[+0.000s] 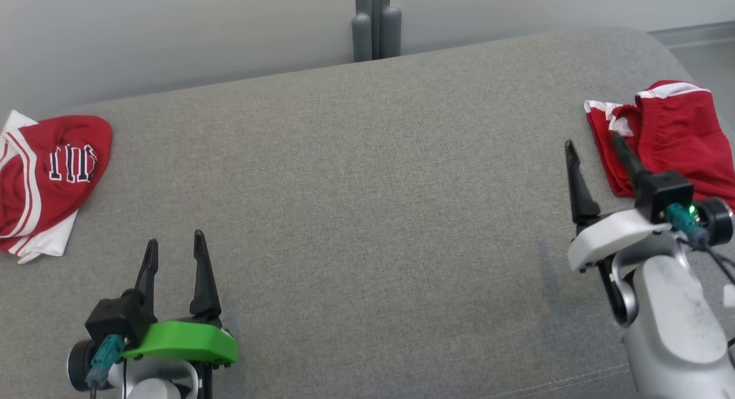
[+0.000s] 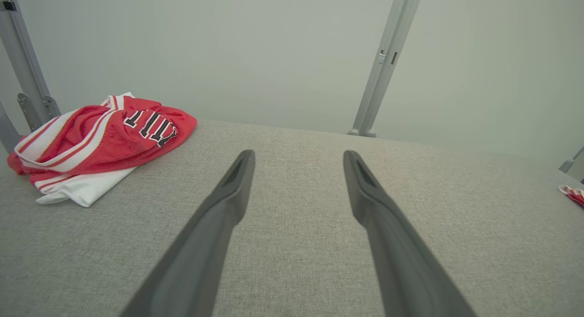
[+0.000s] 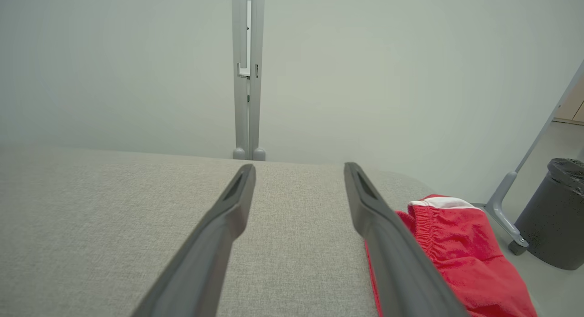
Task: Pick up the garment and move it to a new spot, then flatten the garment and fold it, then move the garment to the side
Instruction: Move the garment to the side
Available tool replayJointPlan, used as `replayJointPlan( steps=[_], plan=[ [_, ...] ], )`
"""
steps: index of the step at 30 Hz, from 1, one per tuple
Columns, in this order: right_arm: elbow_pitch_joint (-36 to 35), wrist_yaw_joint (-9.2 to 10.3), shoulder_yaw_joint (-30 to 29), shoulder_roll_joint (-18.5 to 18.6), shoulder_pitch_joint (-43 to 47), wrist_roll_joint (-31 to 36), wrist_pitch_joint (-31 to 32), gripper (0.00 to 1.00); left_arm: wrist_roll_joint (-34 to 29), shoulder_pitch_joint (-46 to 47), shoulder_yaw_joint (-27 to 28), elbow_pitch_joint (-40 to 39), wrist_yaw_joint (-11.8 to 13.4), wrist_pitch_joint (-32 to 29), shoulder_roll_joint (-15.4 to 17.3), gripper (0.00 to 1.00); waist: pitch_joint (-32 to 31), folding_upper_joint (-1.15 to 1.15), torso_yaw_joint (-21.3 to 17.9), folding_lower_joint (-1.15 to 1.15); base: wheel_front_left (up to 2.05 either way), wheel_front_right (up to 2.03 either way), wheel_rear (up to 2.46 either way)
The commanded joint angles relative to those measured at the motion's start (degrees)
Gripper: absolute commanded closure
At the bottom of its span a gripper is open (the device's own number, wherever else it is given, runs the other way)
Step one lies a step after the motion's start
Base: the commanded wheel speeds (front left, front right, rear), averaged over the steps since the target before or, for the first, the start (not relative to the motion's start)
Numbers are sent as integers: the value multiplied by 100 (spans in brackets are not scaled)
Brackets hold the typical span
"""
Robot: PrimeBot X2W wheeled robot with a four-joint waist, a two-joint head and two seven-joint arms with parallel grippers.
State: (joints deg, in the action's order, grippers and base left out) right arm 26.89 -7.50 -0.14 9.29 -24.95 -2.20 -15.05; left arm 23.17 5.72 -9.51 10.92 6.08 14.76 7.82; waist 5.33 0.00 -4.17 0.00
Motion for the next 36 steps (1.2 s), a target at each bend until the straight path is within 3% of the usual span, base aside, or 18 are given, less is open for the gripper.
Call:
replayJointPlan(
  steps=[1,9,19,36],
  plan=[
    [-203,2,-85,-186,302,164,-7,0,39,-176,35,7,-19,43,-12,0,-208,0,63,0,0,0,0],
    [-990,2,-25,-610,1347,399,64,0,21,-652,131,-3,-12,44,-60,0,-570,0,151,0,0,0,0],
    [-1466,2,195,-633,1844,-4,65,0,-116,-878,139,-124,-4,38,-161,0,-647,0,272,0,0,0,0],
    [-1547,2,347,-633,1959,-286,46,0,-284,-677,161,-97,-145,39,-288,0,-657,0,352,0,0,0,0]
  ],
)
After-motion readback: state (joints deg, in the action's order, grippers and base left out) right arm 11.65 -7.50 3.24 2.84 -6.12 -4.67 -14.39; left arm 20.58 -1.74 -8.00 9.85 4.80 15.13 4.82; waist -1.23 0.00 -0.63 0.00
